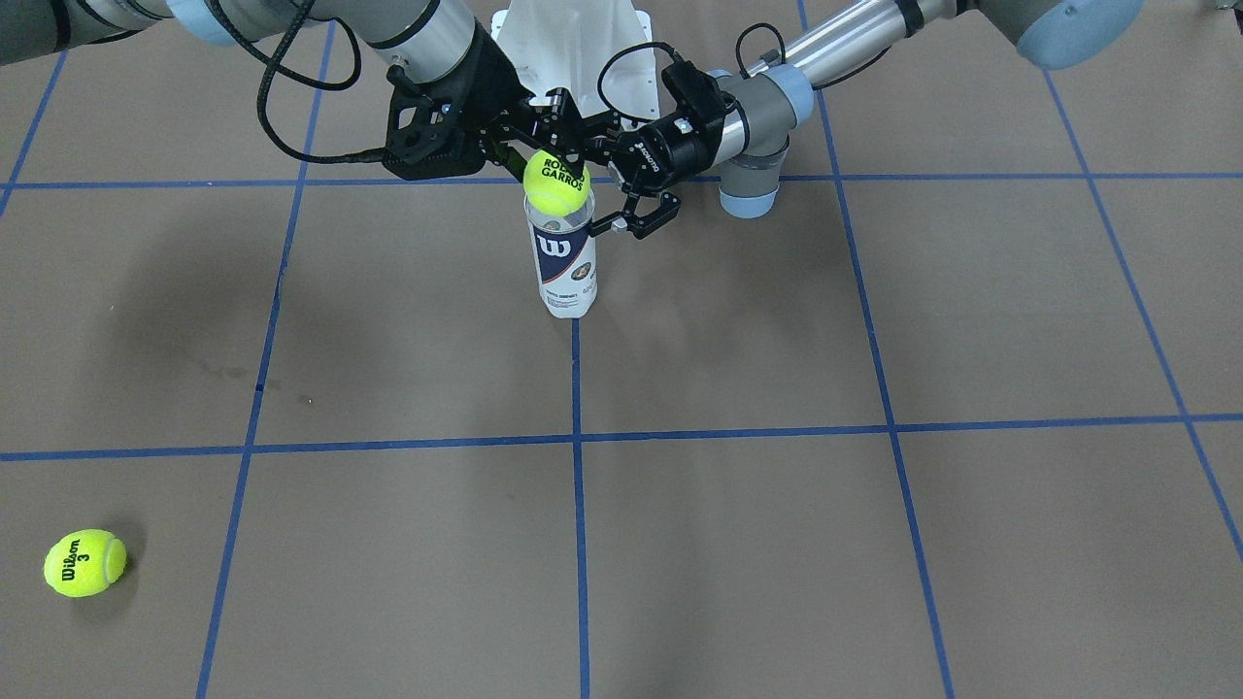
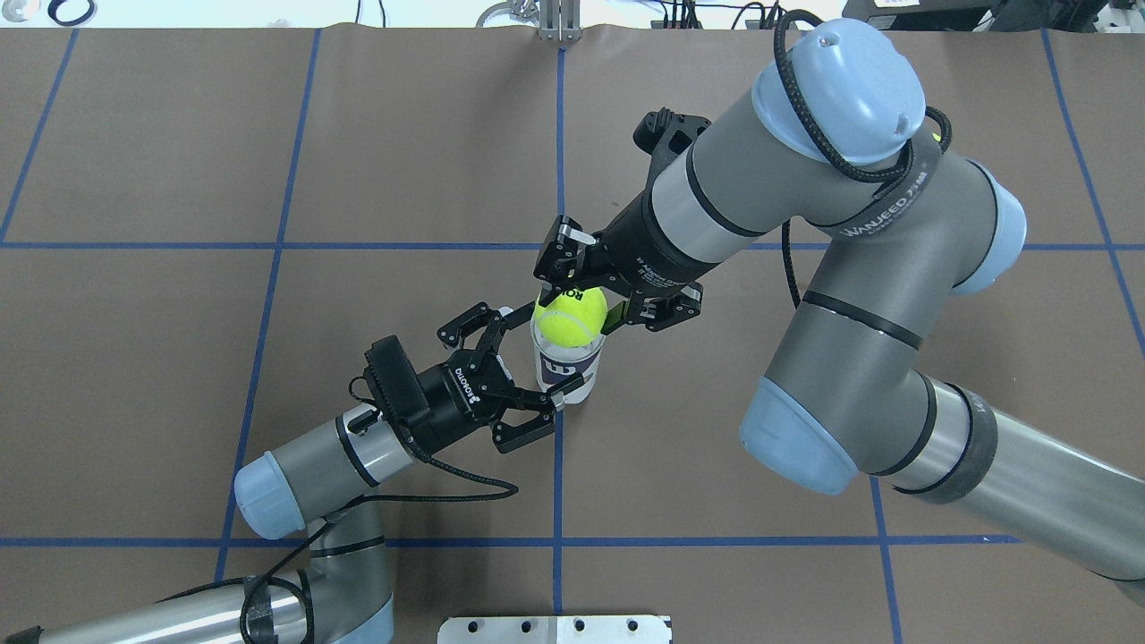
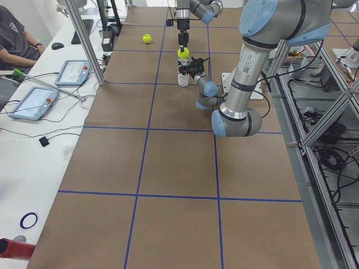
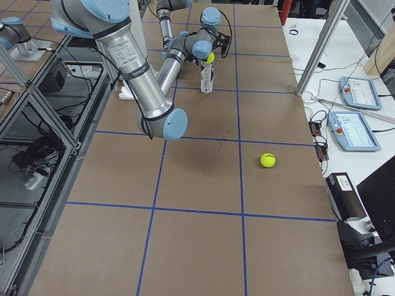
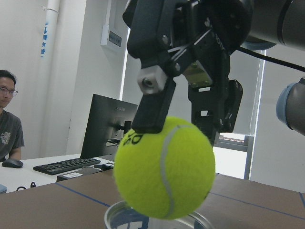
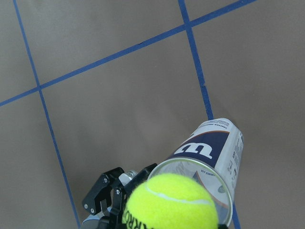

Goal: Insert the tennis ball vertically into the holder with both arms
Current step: 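Open the right gripper to drop the ball into the can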

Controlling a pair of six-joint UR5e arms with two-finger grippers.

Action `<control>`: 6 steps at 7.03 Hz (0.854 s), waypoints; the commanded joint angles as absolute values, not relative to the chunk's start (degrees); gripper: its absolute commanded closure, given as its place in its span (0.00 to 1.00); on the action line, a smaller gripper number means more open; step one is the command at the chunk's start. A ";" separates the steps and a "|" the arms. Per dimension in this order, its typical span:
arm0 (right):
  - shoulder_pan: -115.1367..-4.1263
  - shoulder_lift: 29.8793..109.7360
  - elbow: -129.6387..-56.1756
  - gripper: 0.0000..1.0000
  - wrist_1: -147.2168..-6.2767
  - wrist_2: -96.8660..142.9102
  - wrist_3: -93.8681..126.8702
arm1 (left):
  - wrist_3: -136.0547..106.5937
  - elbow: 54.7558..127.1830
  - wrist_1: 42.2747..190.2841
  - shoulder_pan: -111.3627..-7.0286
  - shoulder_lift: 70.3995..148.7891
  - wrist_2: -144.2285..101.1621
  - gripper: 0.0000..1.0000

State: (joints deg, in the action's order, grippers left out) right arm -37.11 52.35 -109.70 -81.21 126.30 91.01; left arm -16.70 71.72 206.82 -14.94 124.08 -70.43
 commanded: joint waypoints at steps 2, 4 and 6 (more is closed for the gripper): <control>-37.09 52.38 -109.78 0.01 -81.21 126.21 90.79 | -16.70 71.72 206.81 -15.03 124.01 -70.49 0.00; -37.79 53.17 -110.39 0.01 -81.21 126.47 90.62 | -16.70 71.72 206.81 -15.03 124.01 -70.40 0.00; -43.73 59.63 -110.65 0.01 -81.04 127.52 88.00 | -16.70 71.72 206.89 -15.03 123.93 -70.49 0.00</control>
